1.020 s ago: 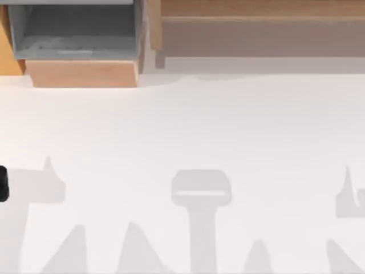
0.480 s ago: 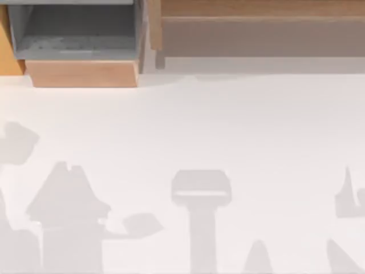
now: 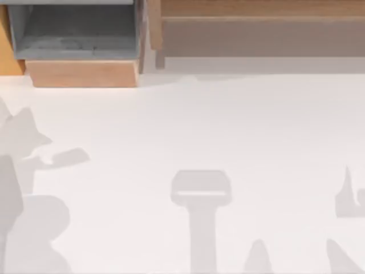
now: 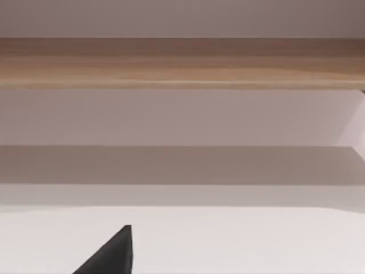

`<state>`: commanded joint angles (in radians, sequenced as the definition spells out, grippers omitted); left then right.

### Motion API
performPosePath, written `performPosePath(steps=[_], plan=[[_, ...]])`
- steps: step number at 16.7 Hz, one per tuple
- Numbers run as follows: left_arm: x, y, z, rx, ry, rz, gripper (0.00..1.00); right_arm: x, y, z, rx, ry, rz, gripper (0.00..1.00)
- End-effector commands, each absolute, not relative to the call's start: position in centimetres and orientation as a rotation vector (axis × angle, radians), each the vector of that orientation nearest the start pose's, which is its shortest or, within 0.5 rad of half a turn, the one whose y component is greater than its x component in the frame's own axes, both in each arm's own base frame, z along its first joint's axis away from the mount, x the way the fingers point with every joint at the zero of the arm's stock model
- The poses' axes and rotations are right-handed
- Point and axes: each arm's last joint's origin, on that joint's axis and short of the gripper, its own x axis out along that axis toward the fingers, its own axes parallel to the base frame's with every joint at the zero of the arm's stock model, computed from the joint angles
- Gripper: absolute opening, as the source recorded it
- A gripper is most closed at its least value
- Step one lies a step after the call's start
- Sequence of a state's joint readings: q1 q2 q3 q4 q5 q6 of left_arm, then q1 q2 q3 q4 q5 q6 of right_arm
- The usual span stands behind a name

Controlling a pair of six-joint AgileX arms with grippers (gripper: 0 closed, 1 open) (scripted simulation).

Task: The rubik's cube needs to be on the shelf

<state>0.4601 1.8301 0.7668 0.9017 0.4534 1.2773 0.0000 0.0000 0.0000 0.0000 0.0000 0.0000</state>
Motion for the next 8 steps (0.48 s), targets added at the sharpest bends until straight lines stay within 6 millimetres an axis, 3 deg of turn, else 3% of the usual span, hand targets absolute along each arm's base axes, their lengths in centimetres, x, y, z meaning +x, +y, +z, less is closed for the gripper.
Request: performPosePath(steps=[4,8], plan=[[36.1,16.8,12.4,1.364,0.088,-0.059,1.00,10.6,-0.1,16.0,0.000,0.000,0.000,1.00],[38.8,17.4,10.5,1.489,0.035,-0.040,1.00,10.6,-0.1,16.0,0.000,0.000,0.000,1.00]])
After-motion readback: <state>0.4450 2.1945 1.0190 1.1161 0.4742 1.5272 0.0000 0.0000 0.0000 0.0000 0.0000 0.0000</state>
